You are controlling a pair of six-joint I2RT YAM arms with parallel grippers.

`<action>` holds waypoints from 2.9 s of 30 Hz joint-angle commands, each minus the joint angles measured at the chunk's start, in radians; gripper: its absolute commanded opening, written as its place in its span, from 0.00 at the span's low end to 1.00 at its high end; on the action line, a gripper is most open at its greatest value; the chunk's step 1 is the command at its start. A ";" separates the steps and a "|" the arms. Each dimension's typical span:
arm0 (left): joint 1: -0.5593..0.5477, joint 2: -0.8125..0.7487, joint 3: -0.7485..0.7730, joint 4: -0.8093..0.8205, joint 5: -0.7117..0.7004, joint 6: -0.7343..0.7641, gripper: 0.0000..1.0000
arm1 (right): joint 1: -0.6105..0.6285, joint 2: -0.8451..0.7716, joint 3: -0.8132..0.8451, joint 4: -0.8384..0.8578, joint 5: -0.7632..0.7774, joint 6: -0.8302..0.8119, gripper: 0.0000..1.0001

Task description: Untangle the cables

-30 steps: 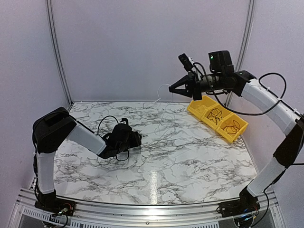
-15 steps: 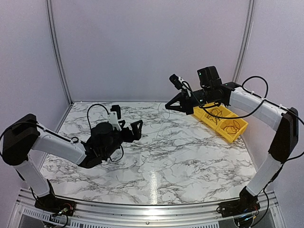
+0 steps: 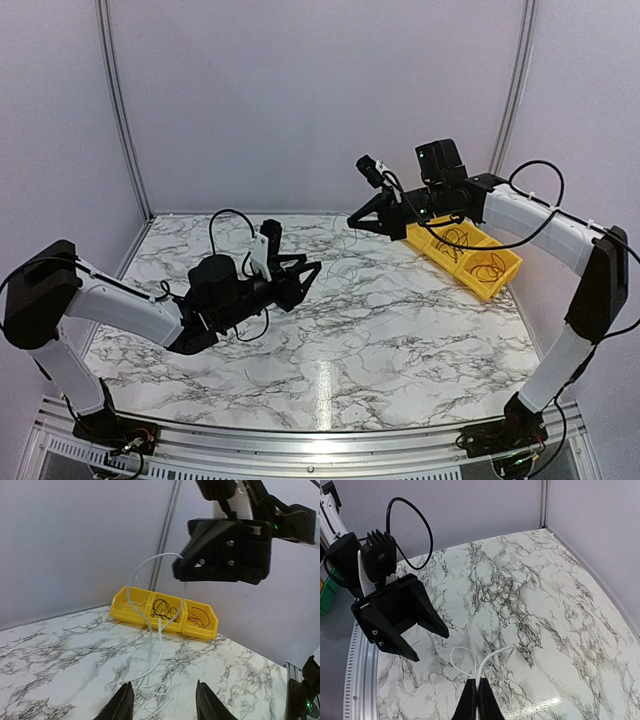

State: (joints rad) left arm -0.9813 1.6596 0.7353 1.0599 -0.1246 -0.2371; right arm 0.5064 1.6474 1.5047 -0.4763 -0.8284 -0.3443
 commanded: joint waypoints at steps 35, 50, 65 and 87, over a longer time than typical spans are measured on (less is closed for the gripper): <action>-0.074 0.390 0.539 -0.330 -0.253 0.554 0.37 | -0.002 0.024 -0.013 0.026 -0.077 0.028 0.00; -0.080 0.487 0.413 -0.210 -0.221 0.417 0.09 | -0.004 -0.071 0.008 0.024 -0.115 0.063 0.00; -0.092 0.500 0.293 -0.192 -0.244 0.368 0.05 | -0.098 -0.122 0.186 -0.048 -0.202 0.120 0.00; -0.105 0.010 0.167 -0.329 -0.326 0.291 0.63 | -0.311 0.015 0.261 -0.058 -0.021 0.143 0.00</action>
State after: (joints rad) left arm -1.0859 1.7924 0.8902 0.8200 -0.3878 0.1108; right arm 0.2607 1.6054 1.7512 -0.5362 -0.8921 -0.2314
